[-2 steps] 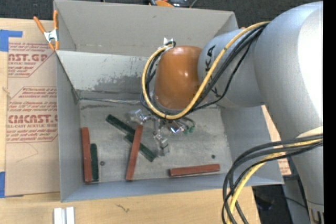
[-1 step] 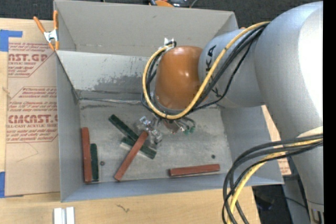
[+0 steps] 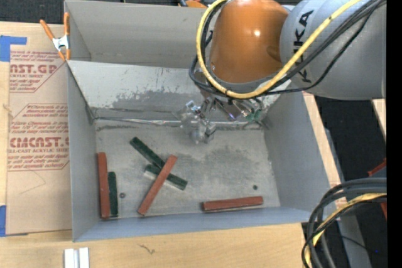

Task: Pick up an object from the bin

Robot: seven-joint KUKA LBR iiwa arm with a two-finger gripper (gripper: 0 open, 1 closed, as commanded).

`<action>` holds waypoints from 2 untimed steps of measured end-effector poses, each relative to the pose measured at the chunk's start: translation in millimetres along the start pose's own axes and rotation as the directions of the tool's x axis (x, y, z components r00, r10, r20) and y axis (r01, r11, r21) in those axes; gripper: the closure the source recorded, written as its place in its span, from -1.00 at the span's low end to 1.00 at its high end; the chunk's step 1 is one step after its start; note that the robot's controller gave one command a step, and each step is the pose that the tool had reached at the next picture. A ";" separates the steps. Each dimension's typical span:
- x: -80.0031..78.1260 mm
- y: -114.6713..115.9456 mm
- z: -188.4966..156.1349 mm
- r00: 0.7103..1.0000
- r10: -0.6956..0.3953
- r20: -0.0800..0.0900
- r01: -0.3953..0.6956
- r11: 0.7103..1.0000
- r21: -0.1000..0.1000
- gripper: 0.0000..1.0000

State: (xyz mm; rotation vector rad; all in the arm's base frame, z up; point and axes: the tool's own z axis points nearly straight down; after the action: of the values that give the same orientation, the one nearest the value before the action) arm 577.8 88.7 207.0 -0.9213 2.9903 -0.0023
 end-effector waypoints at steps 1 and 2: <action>1.8 1.2 4.9 1.000 0.000 -0.008 0.000 1.000 -0.005 -1.00; -18.7 51.1 135.4 0.989 -0.147 -0.011 0.147 0.989 -0.010 -1.00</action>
Offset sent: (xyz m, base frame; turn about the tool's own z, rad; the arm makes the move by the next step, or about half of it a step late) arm 0.0000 0.0000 0.0000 0.0000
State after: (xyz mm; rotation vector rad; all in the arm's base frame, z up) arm 566.2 141.7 71.5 -1.1440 2.9277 0.0052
